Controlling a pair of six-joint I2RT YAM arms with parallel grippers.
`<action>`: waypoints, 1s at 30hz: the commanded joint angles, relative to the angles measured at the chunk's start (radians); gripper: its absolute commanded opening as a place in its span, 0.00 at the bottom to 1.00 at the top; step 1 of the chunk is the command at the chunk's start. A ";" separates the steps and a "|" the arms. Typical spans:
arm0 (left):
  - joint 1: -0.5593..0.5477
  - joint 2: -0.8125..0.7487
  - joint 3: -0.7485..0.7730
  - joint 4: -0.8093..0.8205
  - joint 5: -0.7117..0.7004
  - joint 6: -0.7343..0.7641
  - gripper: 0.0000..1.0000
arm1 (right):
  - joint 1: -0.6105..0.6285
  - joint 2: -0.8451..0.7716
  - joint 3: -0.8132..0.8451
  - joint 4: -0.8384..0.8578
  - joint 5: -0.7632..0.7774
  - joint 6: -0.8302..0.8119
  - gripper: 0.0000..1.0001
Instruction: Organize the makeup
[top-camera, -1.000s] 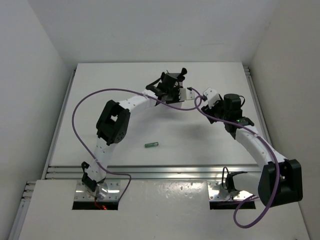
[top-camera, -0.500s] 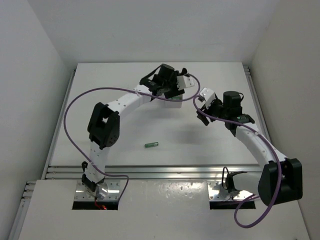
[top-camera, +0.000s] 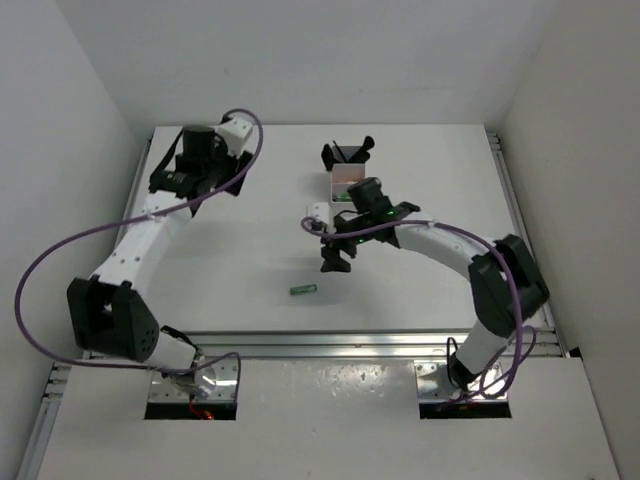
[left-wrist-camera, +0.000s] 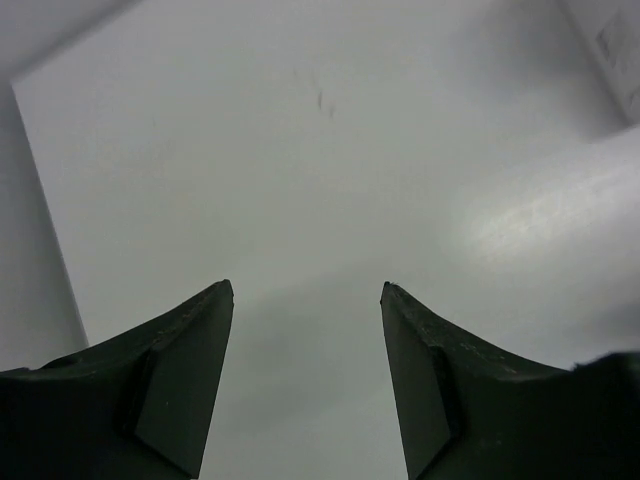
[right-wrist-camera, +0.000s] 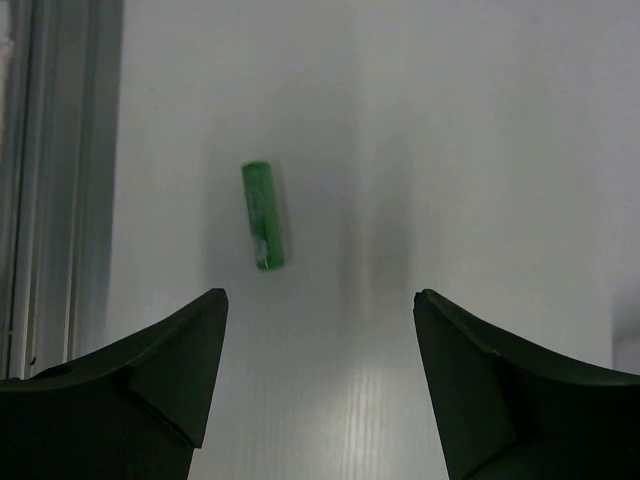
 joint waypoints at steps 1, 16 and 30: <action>0.055 -0.149 -0.190 -0.069 0.011 -0.118 0.67 | 0.097 0.127 0.134 -0.112 -0.057 -0.112 0.75; 0.136 -0.532 -0.640 -0.002 0.002 -0.167 0.67 | 0.310 0.505 0.334 -0.214 0.285 -0.080 0.67; 0.127 -0.572 -0.721 0.102 -0.033 -0.228 0.67 | 0.222 0.287 0.332 -0.019 0.425 0.013 0.00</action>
